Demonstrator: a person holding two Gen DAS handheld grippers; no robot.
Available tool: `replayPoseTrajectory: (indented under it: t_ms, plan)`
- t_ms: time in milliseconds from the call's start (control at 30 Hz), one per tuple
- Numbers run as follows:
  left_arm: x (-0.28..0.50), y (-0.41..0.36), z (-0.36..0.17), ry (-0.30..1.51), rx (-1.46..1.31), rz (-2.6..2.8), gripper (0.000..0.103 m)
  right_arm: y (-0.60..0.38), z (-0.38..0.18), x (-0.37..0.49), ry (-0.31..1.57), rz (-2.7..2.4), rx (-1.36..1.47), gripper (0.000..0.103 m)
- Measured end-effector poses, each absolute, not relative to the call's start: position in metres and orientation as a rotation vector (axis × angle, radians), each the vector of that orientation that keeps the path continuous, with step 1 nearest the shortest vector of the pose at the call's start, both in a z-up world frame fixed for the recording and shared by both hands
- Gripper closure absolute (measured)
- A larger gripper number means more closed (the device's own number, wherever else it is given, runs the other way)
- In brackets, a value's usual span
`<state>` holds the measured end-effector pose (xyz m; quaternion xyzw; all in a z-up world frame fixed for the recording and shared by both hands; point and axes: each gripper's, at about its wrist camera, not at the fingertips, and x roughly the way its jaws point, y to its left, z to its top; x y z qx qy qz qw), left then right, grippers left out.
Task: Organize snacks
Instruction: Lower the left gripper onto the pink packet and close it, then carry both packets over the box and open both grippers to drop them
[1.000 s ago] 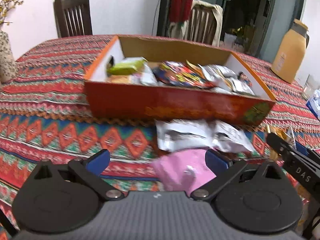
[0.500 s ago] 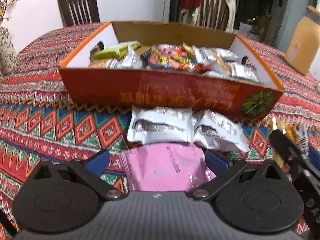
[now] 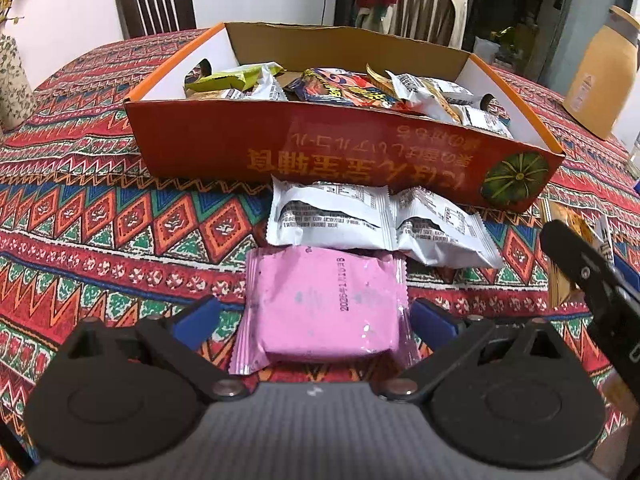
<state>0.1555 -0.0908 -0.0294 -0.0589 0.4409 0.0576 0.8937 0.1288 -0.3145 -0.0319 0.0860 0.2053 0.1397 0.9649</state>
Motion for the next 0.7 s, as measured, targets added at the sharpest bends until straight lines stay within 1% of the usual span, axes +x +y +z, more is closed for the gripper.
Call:
replayPoseTrajectory:
  t_ms: [67,133,167,233,300,400,700]
  plan:
    - [0.154,-0.090,-0.029,0.907,-0.121,0.109,0.002,-0.314,-0.032,0.129,0.414,0.286,0.172,0.052]
    - [0.152,-0.091,-0.028,0.891,-0.105,0.087,0.011,-0.314,-0.031,0.128,0.413,0.291,0.174,0.052]
    - [0.150,-0.092,-0.027,0.879,-0.101,0.075,0.020,-0.314,-0.031,0.129,0.413,0.294,0.177,0.052]
    - [0.148,-0.090,-0.026,0.869,-0.110,0.052,0.025,-0.314,-0.032,0.129,0.414,0.294,0.178,0.052]
    - [0.146,-0.089,-0.025,0.857,-0.108,0.041,0.034,-0.314,-0.032,0.130,0.416,0.293,0.178,0.052]
    - [0.143,-0.085,-0.025,0.843,-0.114,0.026,0.038,-0.314,-0.032,0.130,0.416,0.293,0.179,0.052]
    - [0.126,-0.080,-0.023,0.790,-0.092,0.013,0.040,-0.314,-0.032,0.129,0.406,0.313,0.189,0.052]
